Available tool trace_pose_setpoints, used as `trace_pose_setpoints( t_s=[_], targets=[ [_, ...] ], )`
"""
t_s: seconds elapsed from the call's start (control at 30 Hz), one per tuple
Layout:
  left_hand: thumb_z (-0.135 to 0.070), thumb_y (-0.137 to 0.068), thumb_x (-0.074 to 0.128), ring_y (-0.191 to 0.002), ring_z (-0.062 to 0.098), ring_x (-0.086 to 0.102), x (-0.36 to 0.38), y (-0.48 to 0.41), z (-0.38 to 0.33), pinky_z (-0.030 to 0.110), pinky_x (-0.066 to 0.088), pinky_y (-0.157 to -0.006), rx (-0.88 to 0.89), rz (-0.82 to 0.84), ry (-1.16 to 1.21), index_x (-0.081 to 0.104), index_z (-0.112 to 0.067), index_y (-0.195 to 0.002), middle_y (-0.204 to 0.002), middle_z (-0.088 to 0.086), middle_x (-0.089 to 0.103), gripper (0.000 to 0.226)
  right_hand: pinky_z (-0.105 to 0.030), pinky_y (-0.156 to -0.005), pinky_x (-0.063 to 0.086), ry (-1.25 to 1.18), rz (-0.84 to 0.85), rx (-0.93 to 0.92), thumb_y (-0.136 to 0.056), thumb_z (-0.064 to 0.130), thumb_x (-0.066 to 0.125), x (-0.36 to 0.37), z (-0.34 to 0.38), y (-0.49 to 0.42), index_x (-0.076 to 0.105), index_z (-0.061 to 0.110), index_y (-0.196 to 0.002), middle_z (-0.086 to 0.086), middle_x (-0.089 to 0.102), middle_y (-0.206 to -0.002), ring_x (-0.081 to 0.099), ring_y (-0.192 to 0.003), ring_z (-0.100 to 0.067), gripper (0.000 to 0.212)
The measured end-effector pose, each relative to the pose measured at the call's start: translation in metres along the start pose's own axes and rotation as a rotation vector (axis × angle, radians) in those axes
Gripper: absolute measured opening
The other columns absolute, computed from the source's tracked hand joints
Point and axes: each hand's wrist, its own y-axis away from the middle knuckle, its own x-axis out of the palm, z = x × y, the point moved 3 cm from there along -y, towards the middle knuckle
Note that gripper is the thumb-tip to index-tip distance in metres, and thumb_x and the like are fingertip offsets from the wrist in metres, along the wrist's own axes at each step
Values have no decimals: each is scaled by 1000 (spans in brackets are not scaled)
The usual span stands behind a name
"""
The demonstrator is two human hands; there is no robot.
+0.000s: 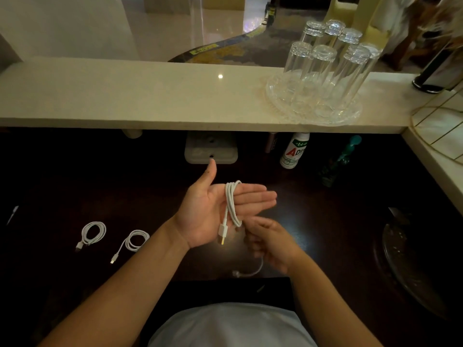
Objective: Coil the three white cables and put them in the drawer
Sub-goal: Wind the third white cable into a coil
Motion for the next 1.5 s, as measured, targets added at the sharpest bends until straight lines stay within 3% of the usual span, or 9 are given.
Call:
trace_pose_setpoints(
  t_s=[0.17,0.27,0.37,0.53,0.7,0.87,1.13,1.4,1.5],
  targets=[
    [-76,-86,20,-134,32,48,-14,-1,-14,42,24,-119,87,-151,-63,36,8,-142,-142,25,51,103,-20,-45,24,184,-63,15,-100,26,51,8,-13,20,72,10,-91,5,29,-55,26,-49,-8,28],
    [-76,-84,21,-133,26,50,-20,-3,-13,37,28,-116,88,-216,-126,35,5,-144,-143,20,52,102,-17,-47,34,362,-114,-41,-101,24,52,11,-10,30,75,13,-93,10,48,-48,40,-46,-2,27],
    [-75,-84,21,-135,22,47,-25,-4,-14,31,35,-109,114,-294,-193,30,4,-147,-148,17,45,101,-29,-60,45,766,-146,-170,-99,29,54,15,-1,39,75,26,-87,-5,67,-67,53,-59,-4,24],
    [-71,-85,15,-144,20,32,-27,-6,-18,29,23,-114,79,-375,-384,20,0,-152,-157,13,31,98,-28,-55,39,1105,-71,-287,-100,33,50,25,28,65,63,17,-83,4,53,-58,48,-54,-9,27],
    [-71,-86,8,-148,15,22,-24,-12,-5,30,14,-118,-81,-353,-576,14,-6,-154,-162,7,20,94,-38,-61,48,1458,34,-373,-101,38,41,54,79,85,50,23,-78,8,51,-68,49,-62,-16,28],
    [-82,-82,8,-148,14,21,-21,-13,9,37,8,-123,-201,-228,-633,16,-5,-154,-162,8,22,106,-39,-68,53,1644,47,-502,-99,40,44,55,136,83,61,25,-94,6,62,-81,61,-77,-16,23],
    [-82,-75,13,-144,15,31,-9,-7,20,31,16,-121,-289,-121,-485,20,4,-150,-157,11,32,114,-10,-61,41,1401,114,-542,-92,30,65,15,176,20,75,19,-80,15,64,-65,59,-63,1,19],
    [-86,-74,17,-143,24,35,-4,-1,12,40,9,-122,-240,30,-213,27,6,-147,-152,18,40,118,-17,-58,44,591,80,-279,-77,36,74,-33,99,-35,72,15,-73,8,62,-60,54,-58,-3,21],
    [-85,-77,20,-145,32,29,0,0,5,40,8,-123,-167,122,-31,23,9,-148,-154,25,32,118,-18,-57,53,219,109,-171,-91,14,60,-20,56,-31,69,11,-74,4,68,-63,64,-58,-5,19]
  ],
)
